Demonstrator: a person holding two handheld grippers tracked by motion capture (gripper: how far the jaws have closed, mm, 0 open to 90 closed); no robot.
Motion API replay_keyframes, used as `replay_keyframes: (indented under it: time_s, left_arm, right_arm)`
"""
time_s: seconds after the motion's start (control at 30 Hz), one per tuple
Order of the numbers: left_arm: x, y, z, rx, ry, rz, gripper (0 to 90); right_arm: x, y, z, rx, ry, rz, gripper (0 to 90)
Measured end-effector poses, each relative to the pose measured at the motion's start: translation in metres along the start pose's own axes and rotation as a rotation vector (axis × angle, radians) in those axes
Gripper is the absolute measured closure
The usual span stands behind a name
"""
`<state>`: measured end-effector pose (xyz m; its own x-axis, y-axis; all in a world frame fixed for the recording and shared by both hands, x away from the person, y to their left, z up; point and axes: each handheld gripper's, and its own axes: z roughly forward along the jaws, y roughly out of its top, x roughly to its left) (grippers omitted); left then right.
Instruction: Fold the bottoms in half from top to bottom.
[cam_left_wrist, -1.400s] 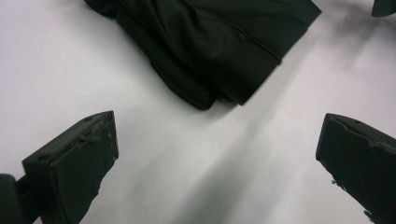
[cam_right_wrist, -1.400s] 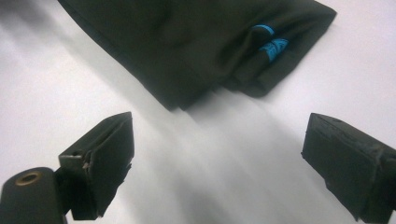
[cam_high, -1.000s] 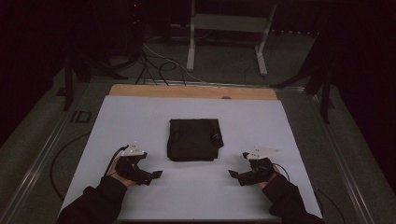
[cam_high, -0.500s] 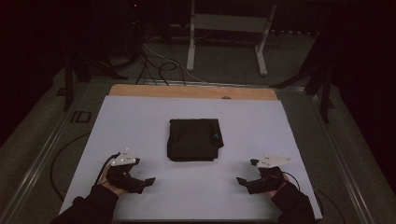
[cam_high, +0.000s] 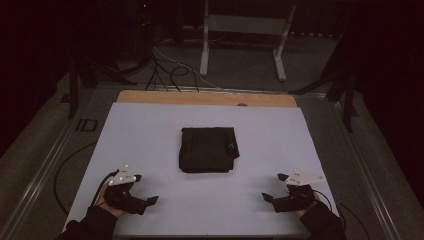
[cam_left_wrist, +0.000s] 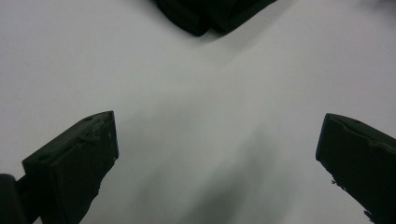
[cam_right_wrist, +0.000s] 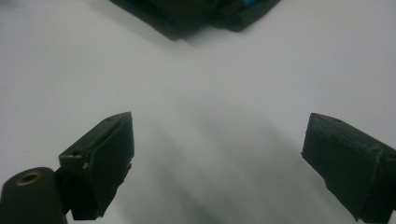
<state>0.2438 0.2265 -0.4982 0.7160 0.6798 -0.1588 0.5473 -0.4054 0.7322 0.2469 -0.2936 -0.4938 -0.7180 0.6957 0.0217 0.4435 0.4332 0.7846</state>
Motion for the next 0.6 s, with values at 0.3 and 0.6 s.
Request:
replay_keyframes:
  time_s: [0.3,0.6]
  left_arm:
    - [0.0013,-0.0046,-0.0075,-0.012,0.017,-0.003,0.0]
    - [-0.002,-0.0036,-0.0055,-0.006,0.023,0.017,0.0]
  right_arm:
    - [0.0003,0.0011,0.0049,0.01,0.012,-0.017,9.2]
    - [-0.0006,0.0017,0.005,0.008,0.012,-0.02,9.3]
